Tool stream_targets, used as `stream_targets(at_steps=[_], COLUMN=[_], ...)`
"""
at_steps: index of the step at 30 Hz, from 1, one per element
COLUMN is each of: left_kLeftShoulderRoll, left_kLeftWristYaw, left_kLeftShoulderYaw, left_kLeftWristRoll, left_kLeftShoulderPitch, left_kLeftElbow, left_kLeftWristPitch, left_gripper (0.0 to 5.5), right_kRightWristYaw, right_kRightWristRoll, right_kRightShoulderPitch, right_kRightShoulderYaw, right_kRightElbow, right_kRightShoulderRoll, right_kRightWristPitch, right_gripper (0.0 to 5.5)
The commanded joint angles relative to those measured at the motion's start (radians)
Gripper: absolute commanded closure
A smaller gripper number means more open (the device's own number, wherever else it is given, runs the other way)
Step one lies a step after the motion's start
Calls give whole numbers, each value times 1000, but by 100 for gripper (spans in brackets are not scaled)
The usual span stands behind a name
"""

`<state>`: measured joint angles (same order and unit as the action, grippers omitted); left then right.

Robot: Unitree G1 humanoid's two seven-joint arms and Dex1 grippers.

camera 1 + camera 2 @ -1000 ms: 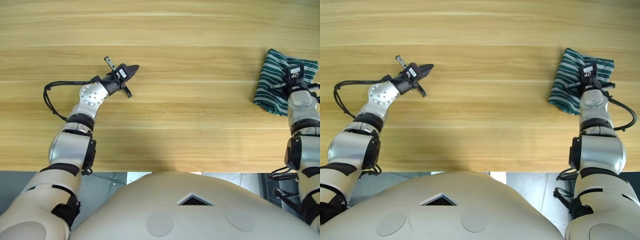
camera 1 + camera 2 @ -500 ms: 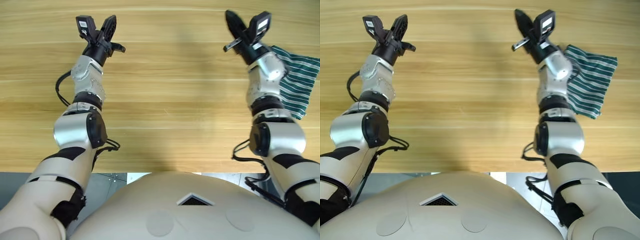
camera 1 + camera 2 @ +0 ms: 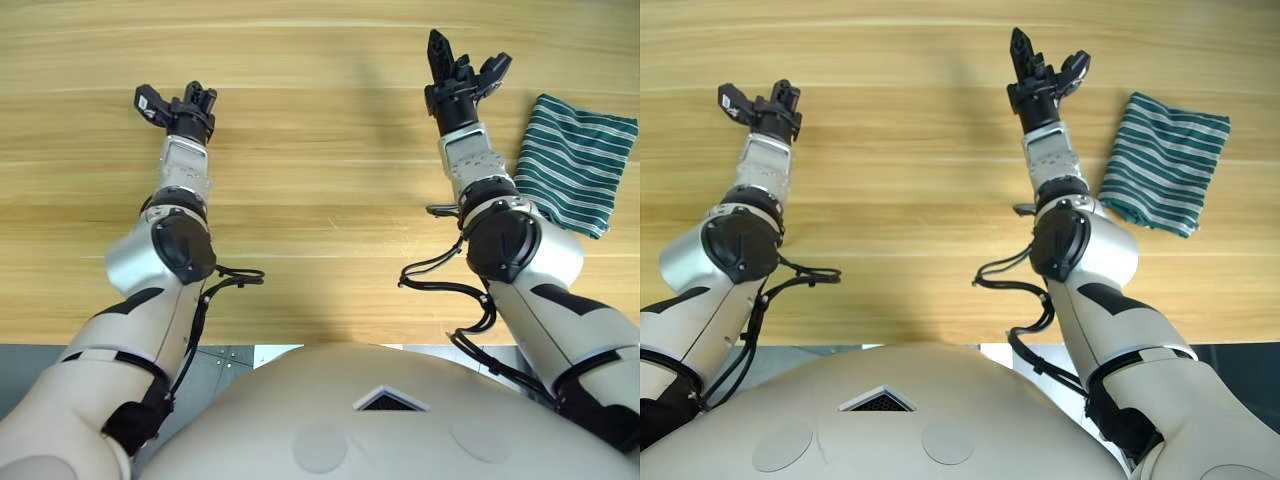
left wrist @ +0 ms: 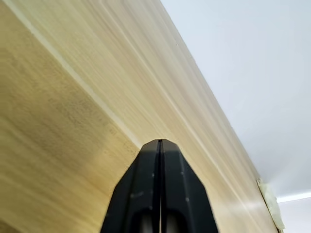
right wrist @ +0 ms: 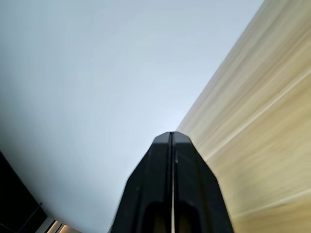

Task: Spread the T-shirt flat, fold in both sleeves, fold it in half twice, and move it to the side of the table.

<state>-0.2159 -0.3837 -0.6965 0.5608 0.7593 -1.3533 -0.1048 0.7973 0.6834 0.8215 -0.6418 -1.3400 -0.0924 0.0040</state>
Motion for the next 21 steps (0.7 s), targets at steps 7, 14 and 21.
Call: stream_targets(at_steps=[7, 14, 21], left_kLeftShoulderRoll=[-34, -19, -6], left_kLeftWristYaw=[156, 192, 178], left_kLeftShoulderYaw=[-69, -52, -53], left_kLeftWristRoll=[3, -41, -44], left_kLeftShoulderPitch=[9, 14, 19], left_kLeftElbow=[-4, -3, -1], left_kLeftWristPitch=[18, 12, 13], left_gripper=[550, 550, 550], right_kRightWristYaw=[-175, -296, -310], right_kRightWristRoll=[-59, -134, -183], right_kRightShoulderPitch=[17, 16, 12], right_kRightShoulderYaw=[-36, -17, -7], right_kRightElbow=[-6, -8, -6], right_kRightShoulderRoll=[0, 9, 11], right_kRightWristPitch=[-37, -73, -89], right_gripper=[547, 547, 547])
